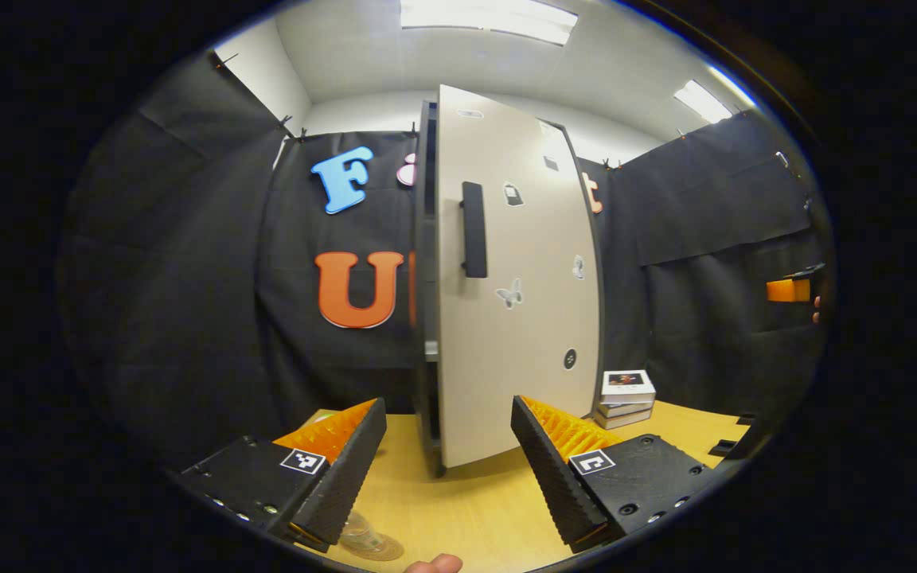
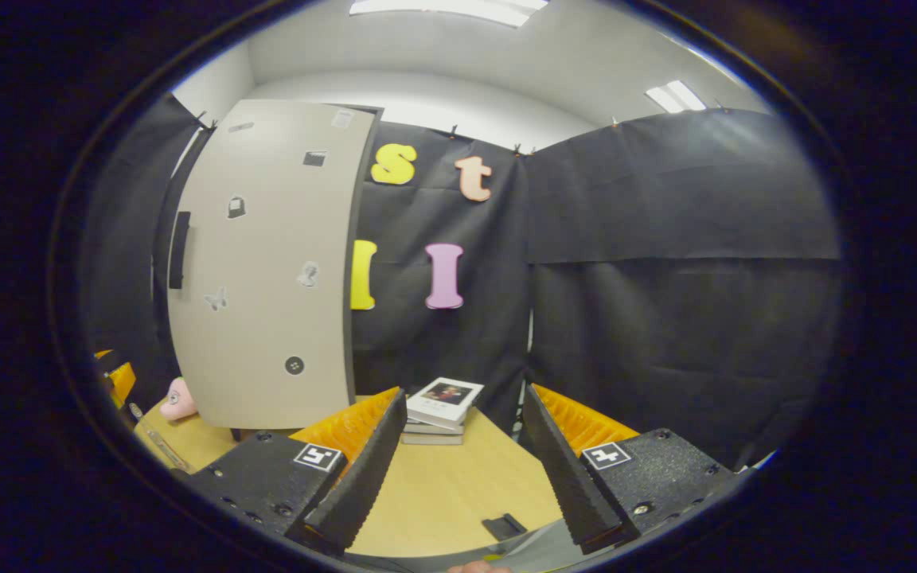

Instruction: Open the cabinet door with the right hand, grasp the bottle in the cabinet with the left hand and place it on the coaster, then close the cabinet door with the right hand.

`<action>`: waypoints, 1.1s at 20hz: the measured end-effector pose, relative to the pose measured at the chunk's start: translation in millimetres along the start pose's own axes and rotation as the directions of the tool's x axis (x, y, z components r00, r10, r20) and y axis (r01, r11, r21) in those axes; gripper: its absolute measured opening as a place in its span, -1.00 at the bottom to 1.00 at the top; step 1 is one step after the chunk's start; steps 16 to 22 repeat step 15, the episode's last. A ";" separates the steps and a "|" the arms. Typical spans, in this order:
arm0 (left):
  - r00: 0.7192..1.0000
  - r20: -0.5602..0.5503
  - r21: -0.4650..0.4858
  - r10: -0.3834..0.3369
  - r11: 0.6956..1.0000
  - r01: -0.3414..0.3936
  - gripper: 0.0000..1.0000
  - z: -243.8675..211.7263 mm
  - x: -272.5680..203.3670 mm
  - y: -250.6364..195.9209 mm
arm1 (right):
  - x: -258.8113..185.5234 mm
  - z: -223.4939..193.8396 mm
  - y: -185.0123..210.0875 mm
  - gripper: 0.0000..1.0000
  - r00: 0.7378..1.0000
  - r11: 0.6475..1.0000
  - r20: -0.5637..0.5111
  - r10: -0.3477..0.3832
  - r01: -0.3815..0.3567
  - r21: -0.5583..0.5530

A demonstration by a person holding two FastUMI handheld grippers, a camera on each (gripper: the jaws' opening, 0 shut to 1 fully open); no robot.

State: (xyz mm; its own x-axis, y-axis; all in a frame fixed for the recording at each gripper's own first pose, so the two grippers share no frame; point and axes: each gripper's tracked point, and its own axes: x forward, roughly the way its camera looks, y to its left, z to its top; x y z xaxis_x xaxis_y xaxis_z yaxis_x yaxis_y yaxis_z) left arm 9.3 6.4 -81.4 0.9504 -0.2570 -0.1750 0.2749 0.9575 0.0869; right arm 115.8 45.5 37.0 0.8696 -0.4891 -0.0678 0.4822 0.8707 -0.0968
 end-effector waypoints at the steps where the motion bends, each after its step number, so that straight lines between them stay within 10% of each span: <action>1: 0.999 0.001 -0.005 -0.036 0.999 0.036 0.90 -1.5 5.3 -12.6 | -15.5 8.0 -18.5 0.89 0.998 0.998 0.017 -0.059 0.059 -0.001; 7: 0.989 -0.003 0.004 -0.151 0.989 0.151 0.90 -6.6 33.5 -76.5 | -45.6 38.7 -52.9 0.84 0.978 0.987 0.134 -0.158 0.157 0.021; 11: 0.986 0.033 -0.015 -0.161 0.987 0.161 0.91 15.5 48.5 -118.4 | 4.5 36.7 -60.8 0.89 0.985 0.997 0.158 -0.072 0.064 0.054; 15: 0.998 0.054 -0.019 -0.012 1.000 0.013 0.90 30.5 66.6 -134.8 | 80.2 29.3 -61.1 0.89 0.980 0.993 0.163 0.112 -0.116 0.018; 22: 0.998 0.054 -0.019 -0.012 1.000 0.013 0.90 30.5 66.6 -134.8 | 80.2 29.3 -61.1 0.89 0.980 0.993 0.163 0.112 -0.116 0.018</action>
